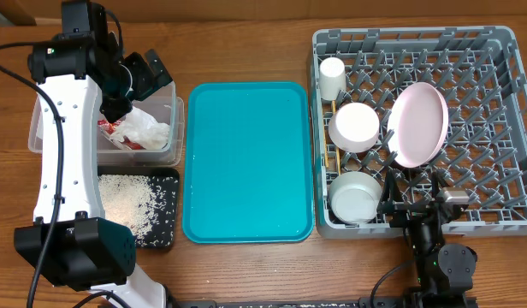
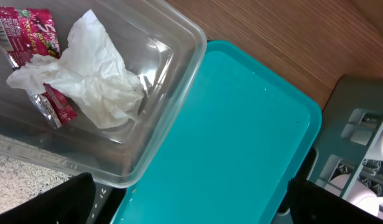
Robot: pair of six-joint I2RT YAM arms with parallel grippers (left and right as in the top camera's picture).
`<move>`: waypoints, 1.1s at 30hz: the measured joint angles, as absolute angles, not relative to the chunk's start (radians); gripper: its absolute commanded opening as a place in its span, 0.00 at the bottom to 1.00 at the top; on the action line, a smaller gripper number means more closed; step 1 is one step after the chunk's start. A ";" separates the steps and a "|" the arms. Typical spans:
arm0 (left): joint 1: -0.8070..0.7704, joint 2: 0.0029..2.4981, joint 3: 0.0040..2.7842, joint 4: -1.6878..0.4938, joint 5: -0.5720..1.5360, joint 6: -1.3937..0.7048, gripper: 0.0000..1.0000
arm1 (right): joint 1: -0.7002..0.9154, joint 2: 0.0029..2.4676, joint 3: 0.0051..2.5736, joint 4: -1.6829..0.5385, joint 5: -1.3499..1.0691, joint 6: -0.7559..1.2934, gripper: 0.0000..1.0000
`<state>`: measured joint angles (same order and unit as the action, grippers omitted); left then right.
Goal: Sort waste into correct bins and load items into the dishwasher
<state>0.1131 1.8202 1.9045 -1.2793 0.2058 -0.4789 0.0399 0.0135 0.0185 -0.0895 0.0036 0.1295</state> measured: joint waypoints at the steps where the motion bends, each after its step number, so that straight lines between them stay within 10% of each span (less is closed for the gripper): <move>1: 0.113 1.820 1.905 -1.279 0.206 -0.479 1.00 | 0.040 0.014 0.019 -0.089 0.003 0.126 1.00; 33: 0.113 1.820 1.905 -1.279 0.206 -0.479 1.00 | 0.040 0.014 0.019 -0.090 0.004 0.104 1.00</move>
<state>0.1131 1.8202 1.9045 -1.2793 0.2058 -0.4789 0.0399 0.0135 0.0185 -0.0898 0.0036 0.1040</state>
